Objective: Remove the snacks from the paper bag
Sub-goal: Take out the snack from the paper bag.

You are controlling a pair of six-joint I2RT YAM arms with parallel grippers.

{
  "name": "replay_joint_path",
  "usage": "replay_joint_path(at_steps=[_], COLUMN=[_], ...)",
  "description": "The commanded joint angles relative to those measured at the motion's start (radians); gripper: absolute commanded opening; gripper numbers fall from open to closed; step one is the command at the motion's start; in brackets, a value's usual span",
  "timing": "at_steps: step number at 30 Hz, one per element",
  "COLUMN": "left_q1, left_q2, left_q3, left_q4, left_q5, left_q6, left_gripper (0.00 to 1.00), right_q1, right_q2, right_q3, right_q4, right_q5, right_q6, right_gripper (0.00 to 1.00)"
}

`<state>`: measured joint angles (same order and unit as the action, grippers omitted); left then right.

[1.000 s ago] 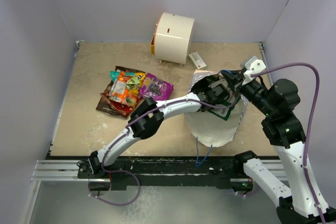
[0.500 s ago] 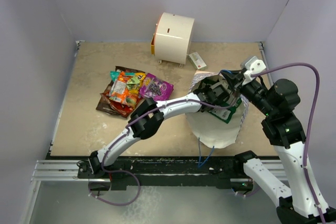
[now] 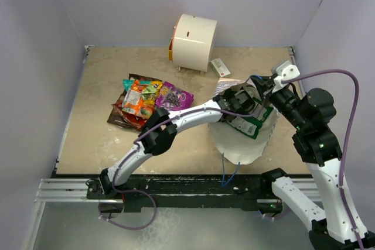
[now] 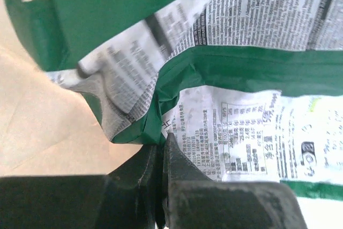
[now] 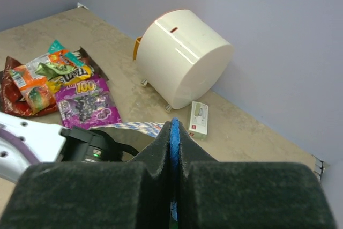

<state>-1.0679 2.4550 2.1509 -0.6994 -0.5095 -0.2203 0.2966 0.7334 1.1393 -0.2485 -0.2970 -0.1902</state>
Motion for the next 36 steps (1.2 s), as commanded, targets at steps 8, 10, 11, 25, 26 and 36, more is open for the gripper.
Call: replay_joint_path(at_steps=[8,10,11,25,26,36], left_q1=[-0.066,-0.084,-0.093,-0.115,-0.115,-0.114], left_q2=[-0.379,-0.420,-0.438,-0.711,-0.737,-0.956], left_q3=[-0.082,-0.094,-0.098,-0.055,-0.057,-0.039], left_q4=[-0.040,-0.064,-0.079,-0.220,-0.222,-0.209], left_q5=[0.150,0.183,0.195,0.262,0.260,0.110], left_q6=[-0.030,-0.041,-0.050,-0.100,-0.094,0.021], left_gripper=[0.00,0.00,0.00,0.00,0.00,0.00], right_q1=[0.004,0.004,0.004,0.004,0.004,0.004], right_q2=[0.070,0.086,0.093,0.146,0.148,0.150], right_q3=[0.125,0.141,0.148,0.172,0.174,0.140], right_q4=[0.071,0.080,0.081,0.034,0.025,0.003], right_q5=[0.278,0.315,0.326,0.447,0.457,0.601], right_q6=[0.035,0.027,0.019,-0.013,-0.016,-0.093], right_gripper=[0.00,0.00,0.00,0.00,0.00,0.00])
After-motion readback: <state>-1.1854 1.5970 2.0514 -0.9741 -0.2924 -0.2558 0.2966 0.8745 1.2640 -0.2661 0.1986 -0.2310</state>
